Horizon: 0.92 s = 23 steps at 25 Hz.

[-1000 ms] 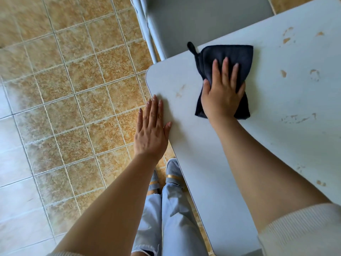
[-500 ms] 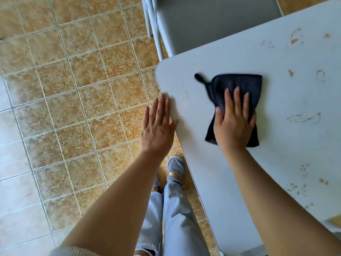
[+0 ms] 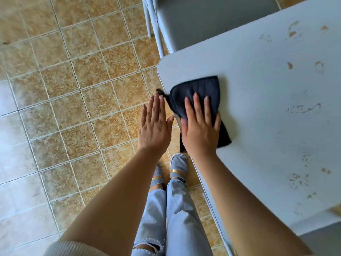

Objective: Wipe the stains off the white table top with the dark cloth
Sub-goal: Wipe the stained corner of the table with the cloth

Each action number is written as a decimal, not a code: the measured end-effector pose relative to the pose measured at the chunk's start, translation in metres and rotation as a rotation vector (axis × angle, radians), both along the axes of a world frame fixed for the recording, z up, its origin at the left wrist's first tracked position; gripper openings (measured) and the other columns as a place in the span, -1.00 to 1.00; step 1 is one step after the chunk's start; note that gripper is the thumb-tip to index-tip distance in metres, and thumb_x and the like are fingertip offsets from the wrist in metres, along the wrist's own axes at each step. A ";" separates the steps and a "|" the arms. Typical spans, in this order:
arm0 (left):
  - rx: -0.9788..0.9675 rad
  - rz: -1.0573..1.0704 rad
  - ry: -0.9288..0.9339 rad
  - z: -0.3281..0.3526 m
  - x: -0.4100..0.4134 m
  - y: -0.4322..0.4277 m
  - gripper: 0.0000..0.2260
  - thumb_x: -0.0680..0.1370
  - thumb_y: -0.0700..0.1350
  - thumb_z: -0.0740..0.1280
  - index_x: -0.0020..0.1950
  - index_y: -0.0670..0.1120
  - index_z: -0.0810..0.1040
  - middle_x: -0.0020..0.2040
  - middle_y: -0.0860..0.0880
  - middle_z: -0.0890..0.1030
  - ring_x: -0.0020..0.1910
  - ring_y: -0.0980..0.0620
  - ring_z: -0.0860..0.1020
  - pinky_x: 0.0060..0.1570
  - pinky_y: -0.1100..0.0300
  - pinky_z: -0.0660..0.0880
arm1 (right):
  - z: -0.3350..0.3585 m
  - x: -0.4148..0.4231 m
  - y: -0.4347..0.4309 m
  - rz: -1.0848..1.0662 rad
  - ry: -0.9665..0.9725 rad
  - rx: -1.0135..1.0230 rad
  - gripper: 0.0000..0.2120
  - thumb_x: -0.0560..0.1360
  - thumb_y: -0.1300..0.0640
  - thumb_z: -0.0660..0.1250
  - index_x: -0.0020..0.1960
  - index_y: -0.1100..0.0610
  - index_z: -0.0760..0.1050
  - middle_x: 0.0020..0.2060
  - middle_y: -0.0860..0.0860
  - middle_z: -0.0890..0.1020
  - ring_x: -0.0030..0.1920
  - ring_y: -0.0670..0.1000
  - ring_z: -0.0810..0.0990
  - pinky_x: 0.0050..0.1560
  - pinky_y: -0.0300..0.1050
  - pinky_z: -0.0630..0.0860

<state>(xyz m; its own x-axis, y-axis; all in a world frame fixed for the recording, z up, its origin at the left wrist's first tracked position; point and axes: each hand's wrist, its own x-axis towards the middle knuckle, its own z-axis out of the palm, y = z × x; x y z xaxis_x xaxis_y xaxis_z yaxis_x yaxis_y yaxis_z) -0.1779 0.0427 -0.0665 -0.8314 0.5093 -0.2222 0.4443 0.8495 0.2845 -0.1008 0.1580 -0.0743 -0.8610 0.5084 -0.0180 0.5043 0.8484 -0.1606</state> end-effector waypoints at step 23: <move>0.025 -0.123 0.052 -0.006 0.024 0.017 -0.45 0.67 0.09 -0.11 0.58 -0.17 -0.09 0.60 -0.08 -0.08 0.55 0.06 -0.17 0.53 0.02 -0.13 | 0.001 0.131 0.012 -0.283 -0.028 0.092 -0.51 0.67 -0.05 0.10 0.58 -0.01 0.22 0.57 -0.02 0.25 0.57 0.09 0.21 0.44 0.21 0.29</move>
<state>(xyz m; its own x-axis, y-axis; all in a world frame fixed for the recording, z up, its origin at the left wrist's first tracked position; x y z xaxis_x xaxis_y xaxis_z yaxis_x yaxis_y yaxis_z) -0.1538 0.0597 -0.0729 -0.7727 0.6125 -0.1665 0.5591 0.7810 0.2783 0.0301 0.1704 -0.0730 -0.6845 0.7288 0.0173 0.7262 0.6837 -0.0720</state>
